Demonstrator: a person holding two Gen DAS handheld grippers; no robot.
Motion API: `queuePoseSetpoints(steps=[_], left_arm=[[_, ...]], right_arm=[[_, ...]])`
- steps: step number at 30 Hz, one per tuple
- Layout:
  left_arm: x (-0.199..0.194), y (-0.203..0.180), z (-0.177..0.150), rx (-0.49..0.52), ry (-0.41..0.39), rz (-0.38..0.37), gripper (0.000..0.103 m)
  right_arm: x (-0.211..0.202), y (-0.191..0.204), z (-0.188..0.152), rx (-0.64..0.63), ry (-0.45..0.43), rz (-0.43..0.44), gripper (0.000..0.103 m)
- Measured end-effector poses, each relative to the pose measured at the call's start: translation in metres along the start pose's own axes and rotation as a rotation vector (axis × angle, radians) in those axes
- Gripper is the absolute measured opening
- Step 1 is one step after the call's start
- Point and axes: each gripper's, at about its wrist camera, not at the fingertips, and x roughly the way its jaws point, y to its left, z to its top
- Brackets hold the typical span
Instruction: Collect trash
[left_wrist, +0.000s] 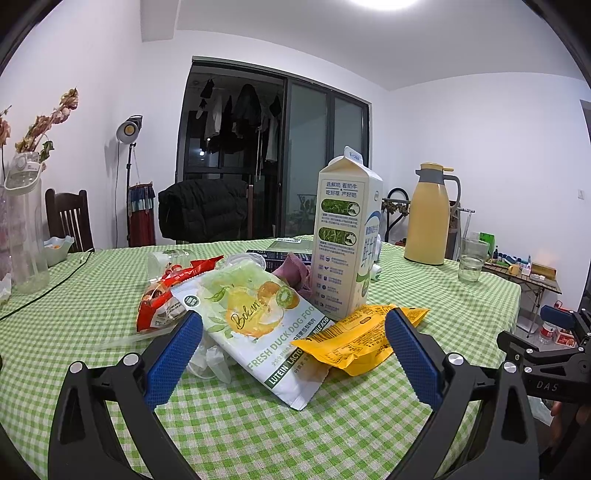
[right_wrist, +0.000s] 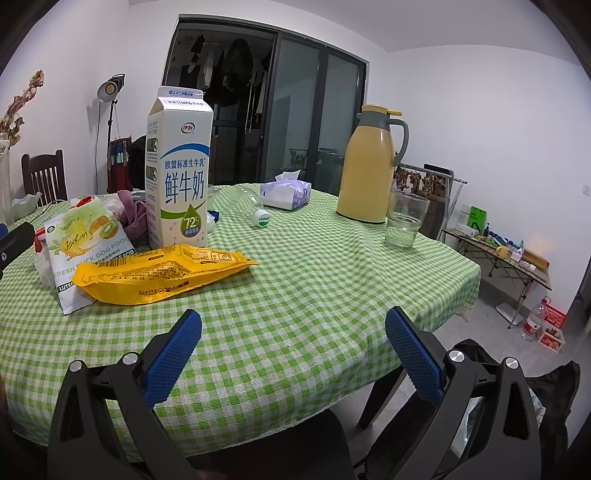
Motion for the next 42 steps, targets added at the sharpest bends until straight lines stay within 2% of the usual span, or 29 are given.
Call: queuePoseSetpoints(steps=[30, 42], left_arm=[[-0.001, -0.001, 0.0, 0.002, -0.004, 0.001, 0.096], [-0.001, -0.001, -0.001, 0.005, -0.005, 0.001, 0.096]], right_arm=[[0.001, -0.001, -0.001, 0.001, 0.001, -0.005, 0.096], [0.002, -0.016, 0.001, 0.009, -0.008, -0.049, 0.096]])
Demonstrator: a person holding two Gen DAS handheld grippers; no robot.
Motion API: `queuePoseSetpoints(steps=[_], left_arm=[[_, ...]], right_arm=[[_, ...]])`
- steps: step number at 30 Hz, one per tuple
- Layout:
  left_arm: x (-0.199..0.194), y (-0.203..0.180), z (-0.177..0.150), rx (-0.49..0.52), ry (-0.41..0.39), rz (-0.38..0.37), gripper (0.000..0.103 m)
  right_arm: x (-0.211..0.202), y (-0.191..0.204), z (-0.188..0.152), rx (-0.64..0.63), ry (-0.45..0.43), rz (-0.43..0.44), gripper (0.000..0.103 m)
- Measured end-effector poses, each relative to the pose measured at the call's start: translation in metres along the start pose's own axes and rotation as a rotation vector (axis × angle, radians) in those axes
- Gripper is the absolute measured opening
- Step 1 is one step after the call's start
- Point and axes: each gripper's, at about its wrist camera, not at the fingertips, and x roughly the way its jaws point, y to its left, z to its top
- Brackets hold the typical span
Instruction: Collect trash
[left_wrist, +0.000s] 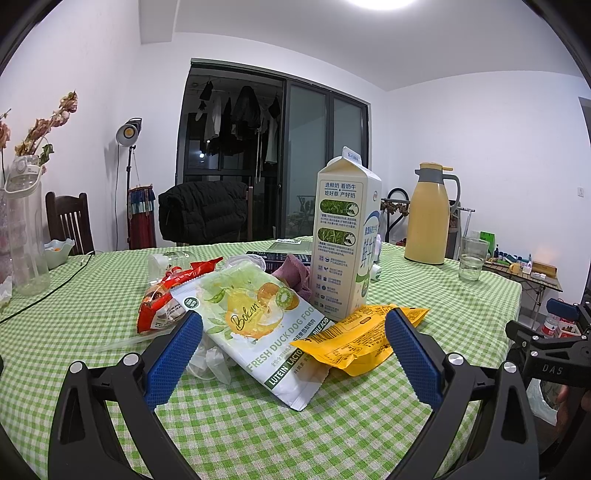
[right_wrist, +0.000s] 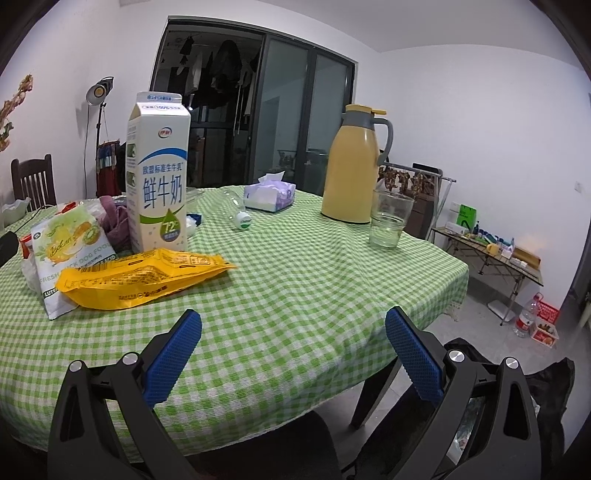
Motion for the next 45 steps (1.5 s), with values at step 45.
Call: queuePoseSetpoints(steps=[45], left_arm=[[0.092, 0.152, 0.023, -0.538, 0.433, -0.12, 0.069]], right_arm=[[0.009, -0.003, 0.009, 0.0, 0.002, 0.131, 0.096]])
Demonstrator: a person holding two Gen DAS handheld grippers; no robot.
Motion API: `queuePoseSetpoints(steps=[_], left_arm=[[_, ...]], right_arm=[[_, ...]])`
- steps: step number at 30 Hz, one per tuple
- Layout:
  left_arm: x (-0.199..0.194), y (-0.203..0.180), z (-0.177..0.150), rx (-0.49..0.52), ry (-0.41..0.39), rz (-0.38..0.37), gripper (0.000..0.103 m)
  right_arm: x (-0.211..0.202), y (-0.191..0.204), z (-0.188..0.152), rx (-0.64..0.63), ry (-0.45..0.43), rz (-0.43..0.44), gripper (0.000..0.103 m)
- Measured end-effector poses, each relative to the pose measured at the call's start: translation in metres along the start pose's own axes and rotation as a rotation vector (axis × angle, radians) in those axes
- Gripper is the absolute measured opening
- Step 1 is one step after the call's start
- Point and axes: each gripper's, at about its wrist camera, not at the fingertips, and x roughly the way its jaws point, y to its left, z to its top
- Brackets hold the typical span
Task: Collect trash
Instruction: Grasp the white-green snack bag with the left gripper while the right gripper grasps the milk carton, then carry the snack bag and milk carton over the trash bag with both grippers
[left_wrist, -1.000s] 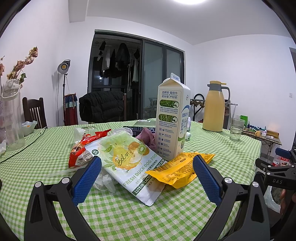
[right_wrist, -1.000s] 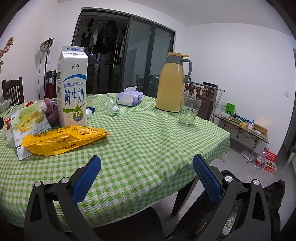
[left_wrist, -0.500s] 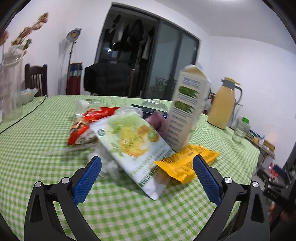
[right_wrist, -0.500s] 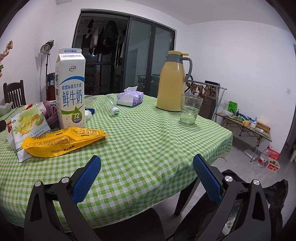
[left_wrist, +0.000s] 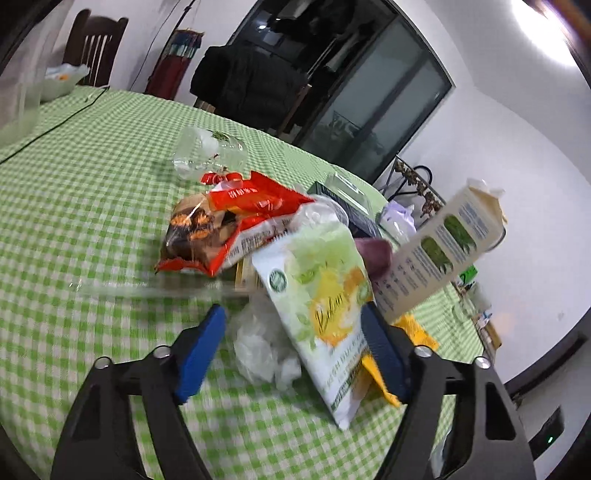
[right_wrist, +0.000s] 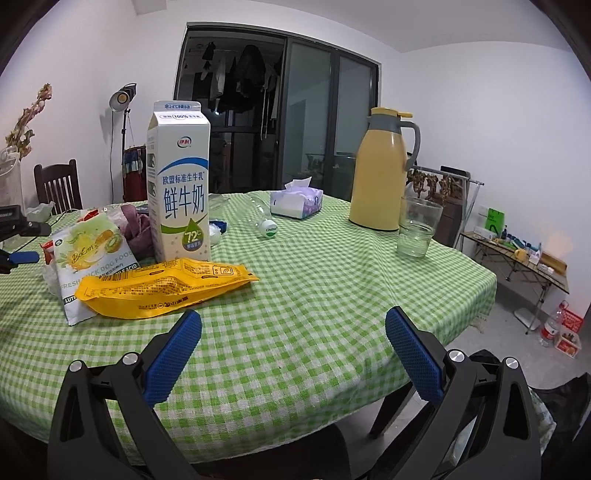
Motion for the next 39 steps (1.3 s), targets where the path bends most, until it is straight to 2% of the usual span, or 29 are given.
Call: queuePoseSetpoints(steps=[3, 6, 9, 10, 11, 13, 14, 17, 18, 20, 23, 26, 28, 31, 34, 39], left_arm=[[0.013, 0.002, 0.014, -0.048, 0.028, -0.032, 0.062], [0.026, -0.003, 0.028, -0.077, 0.067, -0.036, 0.055], [0.033, -0.005, 0.034, -0.089, 0.071, -0.017, 0.048], [0.035, -0.006, 0.036, -0.085, 0.07, -0.01, 0.041], [0.039, -0.008, 0.037, -0.077, 0.072, 0.013, 0.027], [0.039, -0.012, 0.038, -0.054, 0.057, 0.04, 0.005], [0.037, -0.015, 0.038, -0.041, 0.041, 0.031, 0.002], [0.02, -0.03, 0.042, -0.009, -0.039, -0.03, 0.0], [0.014, -0.034, 0.045, -0.007, -0.071, -0.047, 0.0], [-0.003, -0.049, 0.055, 0.019, -0.137, -0.073, 0.0], [-0.027, -0.079, 0.064, 0.116, -0.214, -0.073, 0.0], [-0.051, -0.107, 0.068, 0.211, -0.298, -0.102, 0.0], [-0.068, -0.121, 0.072, 0.264, -0.35, -0.107, 0.0], [-0.077, -0.134, 0.08, 0.304, -0.382, -0.11, 0.0], [-0.083, -0.14, 0.088, 0.326, -0.403, -0.099, 0.0], [-0.079, -0.138, 0.103, 0.348, -0.405, -0.084, 0.0]], right_arm=[[0.005, -0.006, -0.003, 0.027, 0.024, 0.001, 0.096], [0.007, -0.014, -0.006, 0.069, 0.047, 0.048, 0.096], [0.011, -0.019, -0.008, 0.109, 0.076, 0.061, 0.096], [0.012, -0.022, -0.008, 0.122, 0.081, 0.06, 0.096], [0.013, -0.023, -0.008, 0.131, 0.083, 0.058, 0.096], [0.013, -0.025, -0.007, 0.137, 0.077, 0.049, 0.096], [0.013, -0.024, -0.005, 0.131, 0.069, 0.042, 0.096], [0.012, -0.019, 0.001, 0.09, 0.016, 0.047, 0.096], [0.013, -0.019, 0.005, 0.084, -0.004, 0.072, 0.096], [0.013, -0.019, 0.016, 0.094, -0.068, 0.179, 0.096], [0.02, -0.01, 0.044, 0.038, -0.059, 0.304, 0.096], [0.029, 0.003, 0.084, -0.031, -0.08, 0.341, 0.096], [0.039, 0.012, 0.115, -0.071, -0.08, 0.403, 0.096], [0.061, 0.029, 0.156, -0.123, -0.107, 0.48, 0.096], [0.094, 0.048, 0.184, -0.169, -0.048, 0.535, 0.096], [0.128, 0.076, 0.206, -0.212, 0.011, 0.569, 0.096]])
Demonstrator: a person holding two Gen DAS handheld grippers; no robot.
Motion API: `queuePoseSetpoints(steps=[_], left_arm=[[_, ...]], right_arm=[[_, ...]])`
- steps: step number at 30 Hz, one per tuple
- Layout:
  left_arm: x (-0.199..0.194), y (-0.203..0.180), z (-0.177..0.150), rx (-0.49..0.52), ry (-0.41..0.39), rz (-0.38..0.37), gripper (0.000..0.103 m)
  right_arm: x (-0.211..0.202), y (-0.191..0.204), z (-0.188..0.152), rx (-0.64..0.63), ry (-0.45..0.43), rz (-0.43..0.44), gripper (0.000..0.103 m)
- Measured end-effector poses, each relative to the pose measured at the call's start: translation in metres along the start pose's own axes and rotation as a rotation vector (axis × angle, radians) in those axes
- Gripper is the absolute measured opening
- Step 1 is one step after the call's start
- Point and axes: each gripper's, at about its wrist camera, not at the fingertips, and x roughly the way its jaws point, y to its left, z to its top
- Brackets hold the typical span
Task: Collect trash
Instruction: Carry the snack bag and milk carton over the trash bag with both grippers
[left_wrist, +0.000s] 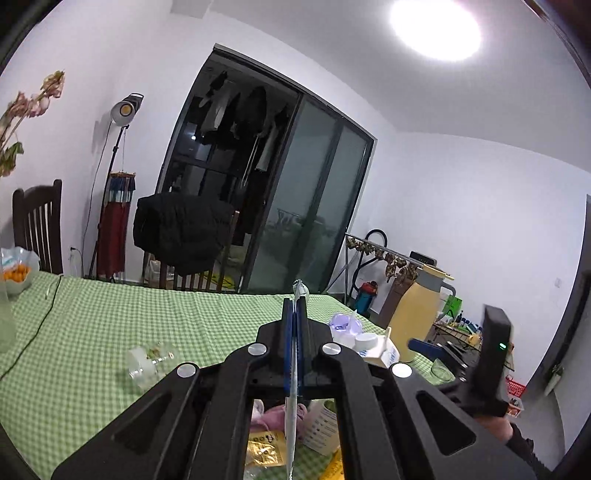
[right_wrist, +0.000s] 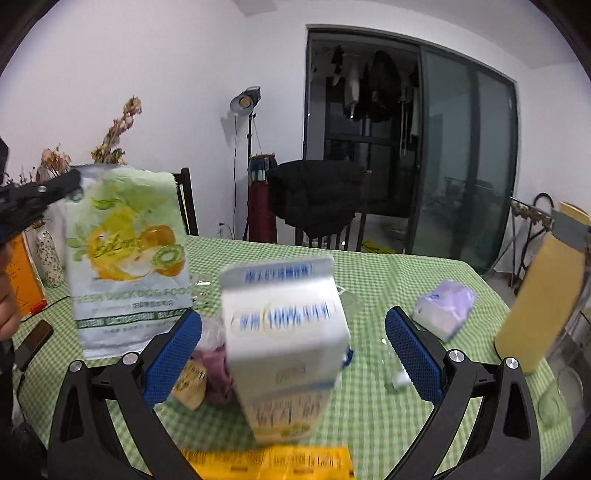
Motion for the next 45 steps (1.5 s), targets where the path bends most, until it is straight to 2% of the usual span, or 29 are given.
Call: queuePoseSetpoints(steps=[3, 5, 6, 9, 14, 19, 24, 30, 34, 39, 42, 45], left_arm=[[0.007, 0.004, 0.005, 0.01, 0.002, 0.013, 0.0], [0.011, 0.007, 0.008, 0.005, 0.003, 0.013, 0.0], [0.013, 0.008, 0.01, 0.001, 0.005, 0.014, 0.0], [0.015, 0.007, 0.016, 0.003, 0.007, 0.008, 0.0], [0.02, -0.012, 0.028, 0.035, -0.011, 0.004, 0.0], [0.013, -0.043, 0.034, 0.072, -0.047, -0.017, 0.0], [0.009, -0.087, 0.04, 0.113, -0.046, -0.048, 0.0], [0.002, -0.151, 0.033, 0.18, -0.039, -0.13, 0.0], [0.014, -0.209, 0.021, 0.222, -0.008, -0.226, 0.0], [0.036, -0.282, -0.018, 0.233, 0.071, -0.371, 0.0], [0.056, -0.329, -0.058, 0.226, 0.175, -0.485, 0.0], [0.068, -0.362, -0.091, 0.219, 0.26, -0.573, 0.0]], right_arm=[[0.016, 0.0, 0.003, 0.005, 0.057, 0.041, 0.096], [0.018, 0.0, 0.004, 0.01, 0.06, 0.056, 0.095], [0.018, -0.001, 0.005, 0.018, 0.061, 0.067, 0.072], [0.012, -0.001, 0.013, 0.041, 0.066, 0.05, 0.071], [-0.025, 0.016, 0.037, -0.025, -0.071, -0.007, 0.071], [-0.079, 0.0, 0.05, -0.022, -0.166, -0.075, 0.071], [-0.138, -0.026, 0.039, -0.001, -0.227, -0.169, 0.071], [-0.226, -0.079, -0.009, 0.071, -0.252, -0.323, 0.071], [-0.28, -0.109, -0.049, 0.111, -0.23, -0.458, 0.071], [-0.333, -0.149, -0.128, 0.143, -0.12, -0.694, 0.071], [-0.345, -0.169, -0.187, 0.181, -0.033, -0.784, 0.071], [-0.353, -0.189, -0.246, 0.257, 0.043, -0.839, 0.071]])
